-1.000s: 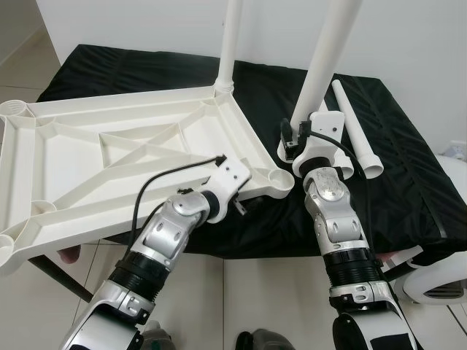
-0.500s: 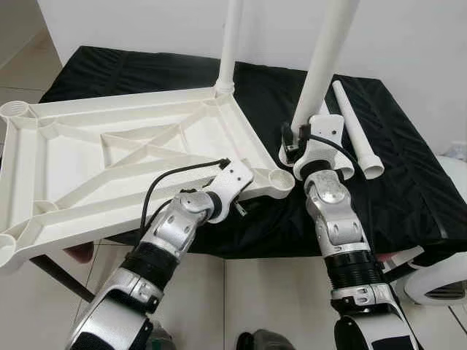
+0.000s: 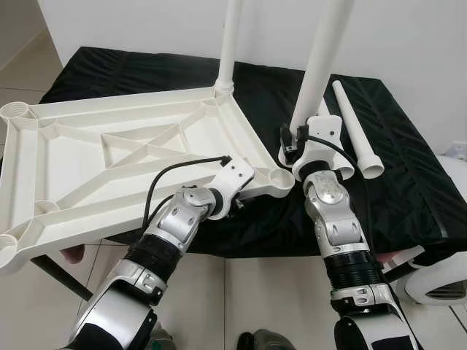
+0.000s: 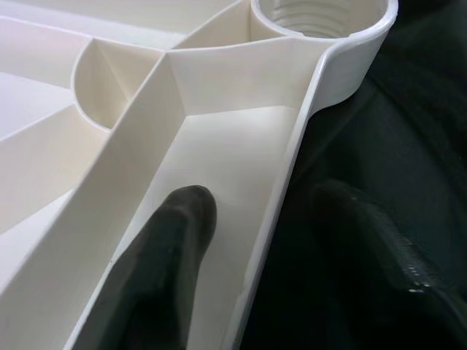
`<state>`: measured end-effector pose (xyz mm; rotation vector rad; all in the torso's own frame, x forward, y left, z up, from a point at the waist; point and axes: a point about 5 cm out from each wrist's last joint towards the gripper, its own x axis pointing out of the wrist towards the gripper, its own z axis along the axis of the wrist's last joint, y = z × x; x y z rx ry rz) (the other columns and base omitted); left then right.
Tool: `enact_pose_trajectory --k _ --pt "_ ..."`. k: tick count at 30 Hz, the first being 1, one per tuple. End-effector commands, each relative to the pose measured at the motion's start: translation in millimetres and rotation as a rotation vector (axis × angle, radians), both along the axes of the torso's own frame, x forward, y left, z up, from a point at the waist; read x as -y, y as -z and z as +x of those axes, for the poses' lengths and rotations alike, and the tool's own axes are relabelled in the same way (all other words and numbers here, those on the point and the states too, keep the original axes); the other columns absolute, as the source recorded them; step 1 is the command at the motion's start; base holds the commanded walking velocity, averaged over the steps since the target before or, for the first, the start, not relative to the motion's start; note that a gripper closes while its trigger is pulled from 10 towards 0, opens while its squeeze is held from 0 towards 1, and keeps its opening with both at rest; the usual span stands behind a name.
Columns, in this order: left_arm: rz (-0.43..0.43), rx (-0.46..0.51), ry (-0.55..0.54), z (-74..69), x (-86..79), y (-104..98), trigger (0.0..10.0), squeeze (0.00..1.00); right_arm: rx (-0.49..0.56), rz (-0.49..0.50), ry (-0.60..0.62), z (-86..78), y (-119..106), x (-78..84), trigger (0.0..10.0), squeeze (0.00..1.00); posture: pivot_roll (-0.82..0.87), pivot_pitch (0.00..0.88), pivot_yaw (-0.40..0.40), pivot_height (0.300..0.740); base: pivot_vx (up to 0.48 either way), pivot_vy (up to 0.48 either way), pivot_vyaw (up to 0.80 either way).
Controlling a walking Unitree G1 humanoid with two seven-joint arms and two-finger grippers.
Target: Building children table
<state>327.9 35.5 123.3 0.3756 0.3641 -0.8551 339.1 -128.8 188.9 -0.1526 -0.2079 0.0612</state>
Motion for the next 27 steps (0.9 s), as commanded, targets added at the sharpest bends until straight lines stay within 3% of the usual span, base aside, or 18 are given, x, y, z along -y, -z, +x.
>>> enact_pose_trajectory --k 1,11,12,18,19,20,21,22,23,24,25,27 --pt "0.028 0.005 0.029 -0.3 1.8 1 0.0 0.00 0.000 -0.002 0.017 -1.2 -1 3.4 10.0 0.00 0.02 0.027 -0.056 0.740 0.000 0.000 0.00" --pt "0.033 0.030 0.056 0.8 3.1 -5 0.0 0.00 -0.001 -0.002 0.015 -0.4 -1 1.9 10.0 0.00 0.03 0.024 -0.056 0.740 0.000 0.000 0.00" --pt "0.046 0.047 0.079 0.6 4.1 -6 10.0 0.00 -0.001 -0.002 0.015 -0.3 0 1.9 10.0 0.00 0.03 0.021 -0.056 0.740 0.000 0.000 0.00" --pt "0.023 0.035 0.118 -0.6 6.9 -12 10.0 0.00 -0.003 -0.005 0.011 -0.3 0 0.9 10.0 0.00 0.03 0.018 -0.058 0.740 0.000 0.000 0.00" --pt "0.017 0.035 0.125 -0.9 7.8 -13 10.0 0.27 -0.003 -0.006 0.011 -0.3 0 0.8 10.0 0.00 0.03 0.016 -0.059 0.740 0.000 0.000 0.00" --pt "0.017 0.035 0.125 -0.9 7.8 -13 10.0 0.27 -0.003 -0.006 0.011 -0.3 0 0.8 10.0 0.00 0.03 0.016 -0.059 0.740 0.000 0.000 0.00" --pt "0.013 0.036 0.136 -1.4 9.1 -14 10.0 0.61 -0.003 -0.007 0.010 -0.3 0 0.8 10.0 0.00 0.03 0.015 -0.059 0.740 0.000 0.000 0.00" --pt "0.013 0.036 0.136 -1.4 9.1 -14 10.0 0.61 -0.003 -0.007 0.010 -0.3 0 0.8 10.0 0.00 0.03 0.015 -0.059 0.740 0.000 0.000 0.00" --pt "0.020 0.044 0.146 -1.8 10.3 -15 10.0 1.00 -0.002 -0.009 0.010 -0.4 1 0.8 10.0 0.00 0.03 0.014 -0.060 0.740 0.000 0.000 0.00" --pt "0.028 0.052 0.147 -1.2 11.9 -16 10.0 0.76 -0.002 -0.010 0.009 -0.4 1 0.8 10.0 0.00 0.03 0.012 -0.059 0.740 0.000 0.000 0.00" --pt "0.033 0.059 0.148 -0.7 13.5 -16 10.0 0.00 -0.002 -0.011 0.009 -0.5 1 0.8 10.0 0.00 0.02 0.010 -0.059 0.740 0.000 0.000 0.00" --pt "0.037 0.063 0.148 -0.3 14.5 -17 10.0 0.00 -0.002 -0.012 0.009 -0.5 1 0.9 10.0 0.00 0.02 0.010 -0.059 0.740 0.000 0.000 0.00"
